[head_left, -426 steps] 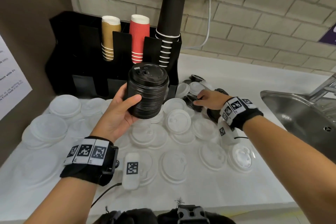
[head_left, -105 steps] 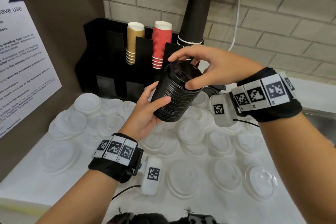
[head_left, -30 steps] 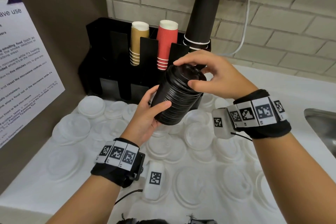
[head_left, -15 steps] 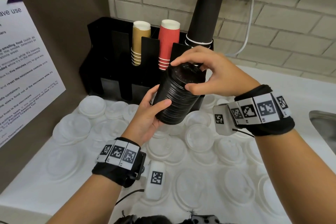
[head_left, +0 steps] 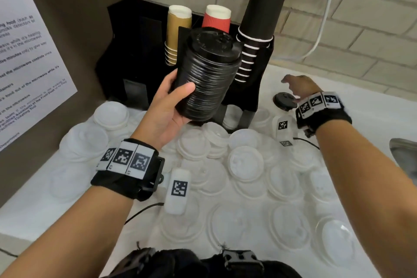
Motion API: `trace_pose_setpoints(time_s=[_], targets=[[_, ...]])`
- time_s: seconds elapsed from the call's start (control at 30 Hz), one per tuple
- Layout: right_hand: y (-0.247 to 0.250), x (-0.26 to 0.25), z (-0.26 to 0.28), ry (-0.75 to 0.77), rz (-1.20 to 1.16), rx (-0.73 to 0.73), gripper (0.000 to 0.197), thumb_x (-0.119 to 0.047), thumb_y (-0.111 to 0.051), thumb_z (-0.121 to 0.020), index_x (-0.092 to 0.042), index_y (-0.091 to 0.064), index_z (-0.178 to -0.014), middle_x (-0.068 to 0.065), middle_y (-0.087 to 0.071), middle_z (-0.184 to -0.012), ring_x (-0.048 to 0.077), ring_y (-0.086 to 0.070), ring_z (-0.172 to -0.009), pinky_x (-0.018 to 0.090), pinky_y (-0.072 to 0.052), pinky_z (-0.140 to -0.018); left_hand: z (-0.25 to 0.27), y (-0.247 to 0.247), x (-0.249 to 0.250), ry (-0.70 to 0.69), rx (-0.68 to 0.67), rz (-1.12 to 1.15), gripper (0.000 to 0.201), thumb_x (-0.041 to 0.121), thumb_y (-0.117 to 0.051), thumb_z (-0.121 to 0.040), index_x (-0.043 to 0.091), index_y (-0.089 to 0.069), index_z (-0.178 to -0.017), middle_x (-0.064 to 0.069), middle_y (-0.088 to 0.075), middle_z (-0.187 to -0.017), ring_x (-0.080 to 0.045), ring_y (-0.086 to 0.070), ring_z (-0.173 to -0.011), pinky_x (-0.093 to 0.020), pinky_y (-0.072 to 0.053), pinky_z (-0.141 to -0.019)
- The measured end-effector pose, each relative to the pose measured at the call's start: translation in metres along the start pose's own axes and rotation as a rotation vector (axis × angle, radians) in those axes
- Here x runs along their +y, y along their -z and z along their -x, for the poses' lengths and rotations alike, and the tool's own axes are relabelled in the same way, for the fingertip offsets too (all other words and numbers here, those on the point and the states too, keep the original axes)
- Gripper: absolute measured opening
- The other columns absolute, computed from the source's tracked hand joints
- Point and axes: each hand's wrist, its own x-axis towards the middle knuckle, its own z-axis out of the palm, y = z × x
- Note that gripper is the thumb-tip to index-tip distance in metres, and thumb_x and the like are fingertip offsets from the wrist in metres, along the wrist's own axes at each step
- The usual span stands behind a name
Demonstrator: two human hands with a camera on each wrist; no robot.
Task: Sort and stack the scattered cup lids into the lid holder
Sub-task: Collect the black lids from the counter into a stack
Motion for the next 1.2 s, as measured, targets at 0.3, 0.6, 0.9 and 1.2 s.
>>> trace_pose_setpoints(time_s=[0.3, 0.6, 0.9, 1.2], targets=[[-0.025, 0.043, -0.076, 0.039, 0.72, -0.154, 0.044, -0.036, -0.044, -0.099, -0.018, -0.047, -0.139, 0.006, -0.038, -0.151, 0.029, -0.037, -0.136, 0.039, -0.03, -0.112, 0.0, 0.011, 0.008, -0.021, 0.063, -0.056, 0.07, 0.018, -0.058, -0.083, 0.01, -0.033, -0.148, -0.018, -0.047, -0.146, -0.035, -0.05, -0.131, -0.055, -0.045, -0.103], [-0.031, 0.054, -0.09, -0.053, 0.717, -0.05, 0.08, -0.05, -0.063, -0.084, -0.008, -0.033, -0.145, 0.018, -0.039, -0.146, 0.038, -0.043, -0.128, 0.042, -0.038, -0.1, 0.001, 0.022, 0.008, -0.013, 0.082, -0.084, 0.066, 0.017, -0.059, -0.086, 0.013, -0.035, -0.148, -0.016, -0.049, -0.145, -0.032, -0.052, -0.13, -0.053, -0.046, -0.103], [-0.023, 0.058, -0.085, -0.039, 0.856, -0.14, 0.061, -0.055, -0.058, -0.087, -0.008, -0.058, -0.126, 0.016, -0.058, -0.129, 0.031, -0.057, -0.11, 0.037, -0.042, -0.093, 0.002, 0.028, 0.007, -0.016, 0.094, -0.066, 0.066, 0.019, -0.06, -0.082, 0.015, -0.039, -0.145, -0.012, -0.058, -0.136, -0.029, -0.058, -0.124, -0.041, -0.057, -0.087], [-0.018, 0.051, -0.089, -0.015, 0.438, -0.016, 0.081, -0.064, -0.058, -0.078, -0.004, -0.035, -0.127, 0.024, -0.049, -0.129, 0.037, -0.052, -0.109, 0.043, -0.042, -0.085, 0.004, 0.028, 0.004, -0.019, 0.087, -0.04, 0.066, 0.019, -0.06, -0.082, 0.015, -0.04, -0.145, -0.008, -0.062, -0.128, -0.026, -0.061, -0.12, -0.039, -0.057, -0.084]])
